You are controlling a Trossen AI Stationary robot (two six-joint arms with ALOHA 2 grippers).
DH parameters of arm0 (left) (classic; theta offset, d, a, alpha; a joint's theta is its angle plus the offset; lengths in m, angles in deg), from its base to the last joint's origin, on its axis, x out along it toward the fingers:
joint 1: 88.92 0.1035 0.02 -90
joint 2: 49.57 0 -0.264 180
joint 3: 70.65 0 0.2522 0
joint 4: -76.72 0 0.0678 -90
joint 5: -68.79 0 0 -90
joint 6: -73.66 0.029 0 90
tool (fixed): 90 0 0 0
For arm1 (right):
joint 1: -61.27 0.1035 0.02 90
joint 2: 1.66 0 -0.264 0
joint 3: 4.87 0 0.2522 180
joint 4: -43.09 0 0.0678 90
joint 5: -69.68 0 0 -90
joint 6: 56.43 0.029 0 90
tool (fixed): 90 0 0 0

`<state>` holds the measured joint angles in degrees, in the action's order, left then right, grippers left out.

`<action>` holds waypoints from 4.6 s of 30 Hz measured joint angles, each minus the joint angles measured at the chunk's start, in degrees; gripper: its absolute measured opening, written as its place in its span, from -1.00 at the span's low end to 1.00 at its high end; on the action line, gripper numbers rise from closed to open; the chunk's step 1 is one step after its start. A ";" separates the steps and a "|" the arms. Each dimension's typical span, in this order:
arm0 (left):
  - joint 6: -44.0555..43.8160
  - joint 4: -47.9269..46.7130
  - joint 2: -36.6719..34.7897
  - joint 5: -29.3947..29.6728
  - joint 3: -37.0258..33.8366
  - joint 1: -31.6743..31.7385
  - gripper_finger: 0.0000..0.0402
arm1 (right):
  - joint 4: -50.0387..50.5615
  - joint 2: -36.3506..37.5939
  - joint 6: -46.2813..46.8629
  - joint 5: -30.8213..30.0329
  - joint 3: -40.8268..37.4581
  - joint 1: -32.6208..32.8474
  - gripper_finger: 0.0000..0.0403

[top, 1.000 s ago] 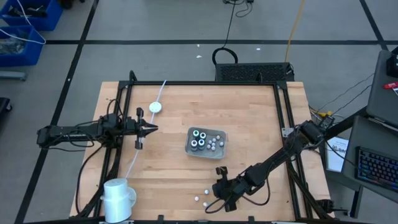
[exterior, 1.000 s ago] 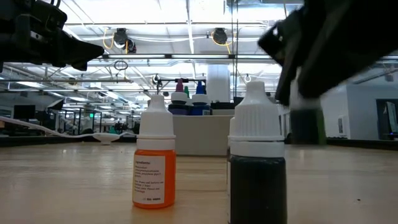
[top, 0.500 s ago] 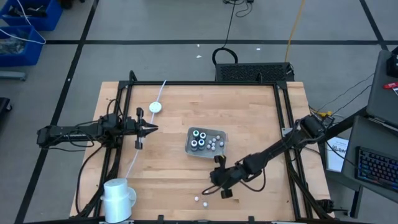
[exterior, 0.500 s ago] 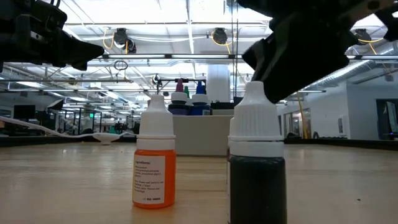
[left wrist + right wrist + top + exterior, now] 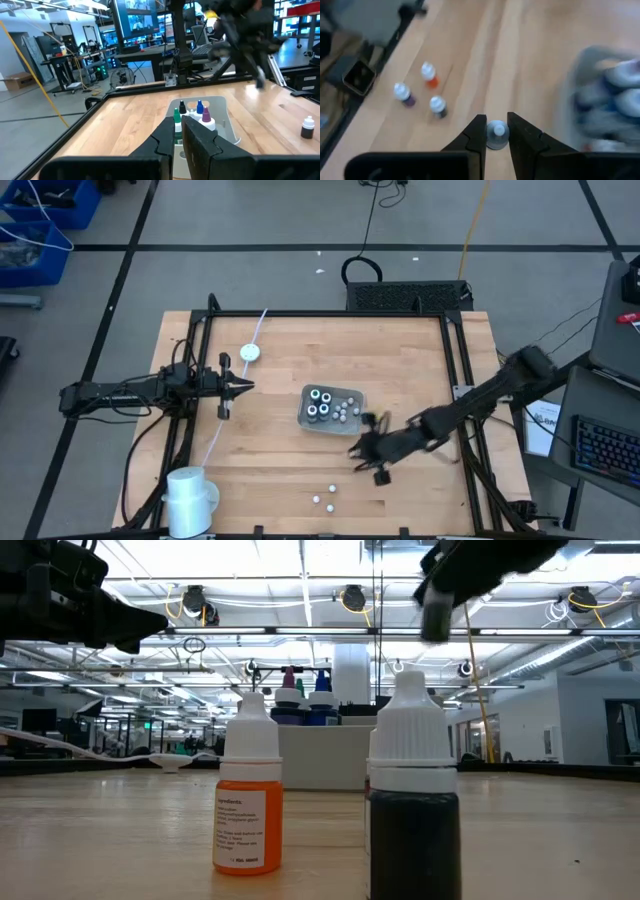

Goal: Pick & Place food coloring
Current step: Put the small green food coloring bottle into the gray container

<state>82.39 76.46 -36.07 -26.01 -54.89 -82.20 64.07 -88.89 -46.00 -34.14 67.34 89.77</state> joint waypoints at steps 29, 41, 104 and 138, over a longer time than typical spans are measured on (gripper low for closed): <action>0.04 -0.90 -0.02 3.41 0.00 0.02 -0.79 | -13.10 72.65 -3.01 -11.89 -46.15 -1.66 -0.76; 0.02 -1.22 0.00 3.41 0.00 0.02 -0.79 | -13.05 74.26 -2.13 -11.72 -48.25 -2.23 -0.74; 1.55 0.42 0.00 3.46 0.00 0.01 -0.79 | -8.83 9.35 -5.21 -11.49 -2.39 -10.76 -0.73; 1.53 0.09 0.00 3.45 0.00 0.02 -0.79 | -16.63 1.04 7.18 -14.97 -11.48 -18.06 -0.73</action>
<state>83.92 76.54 -36.07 -22.55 -54.89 -82.18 47.45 -87.85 -38.82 -49.11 55.86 71.70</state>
